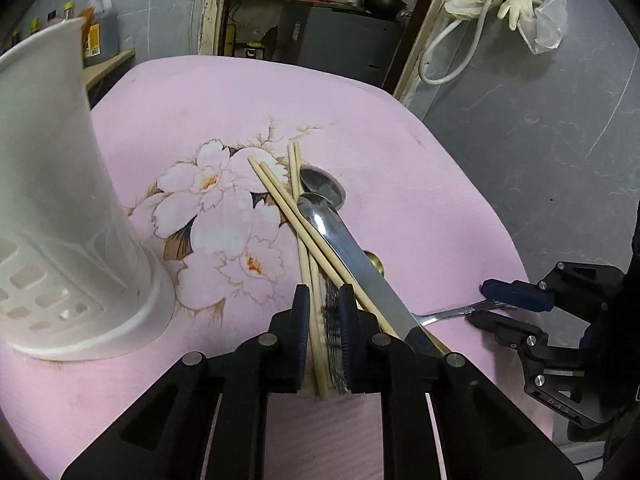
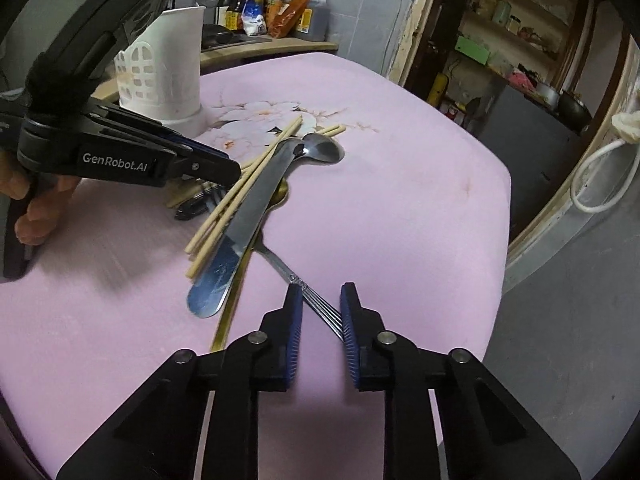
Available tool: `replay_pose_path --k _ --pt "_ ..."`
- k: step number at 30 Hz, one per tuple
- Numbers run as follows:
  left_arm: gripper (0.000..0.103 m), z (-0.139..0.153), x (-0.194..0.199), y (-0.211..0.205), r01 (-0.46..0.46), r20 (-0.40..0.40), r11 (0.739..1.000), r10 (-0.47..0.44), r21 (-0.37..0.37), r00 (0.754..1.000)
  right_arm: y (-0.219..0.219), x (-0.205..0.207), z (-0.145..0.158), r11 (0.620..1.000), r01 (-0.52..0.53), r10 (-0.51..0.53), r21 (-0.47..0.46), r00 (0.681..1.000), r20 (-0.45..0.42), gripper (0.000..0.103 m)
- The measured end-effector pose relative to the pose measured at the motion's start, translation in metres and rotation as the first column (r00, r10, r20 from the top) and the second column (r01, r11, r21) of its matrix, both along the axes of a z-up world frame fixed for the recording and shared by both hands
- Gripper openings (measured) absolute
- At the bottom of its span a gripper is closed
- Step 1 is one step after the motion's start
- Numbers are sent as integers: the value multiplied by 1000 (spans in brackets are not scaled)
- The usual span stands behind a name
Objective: Organize utensils
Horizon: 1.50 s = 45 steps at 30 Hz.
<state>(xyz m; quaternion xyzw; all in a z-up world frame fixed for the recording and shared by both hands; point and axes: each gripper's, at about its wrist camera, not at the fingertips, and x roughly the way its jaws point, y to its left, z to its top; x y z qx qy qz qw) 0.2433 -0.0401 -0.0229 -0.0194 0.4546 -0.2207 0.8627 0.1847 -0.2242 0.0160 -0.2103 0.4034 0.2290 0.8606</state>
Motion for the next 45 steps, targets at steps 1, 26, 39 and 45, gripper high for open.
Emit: replay_pose_path --k 1,26,39,45 --pt "11 1 -1 2 3 4 1000 -3 -3 1000 0 -1 0 1000 1 -1 3 1000 -5 16" --pt "10 0 -26 17 47 -38 999 -48 -16 998 15 -1 -8 997 -25 25 -74 1000 -1 18" --pt "1 -5 -30 7 51 -12 996 -51 78 999 6 -14 -5 995 92 -91 -34 995 35 14" --pt "0 -3 -34 22 1 -33 998 0 58 999 -7 -22 -3 992 130 -130 8 992 7 13"
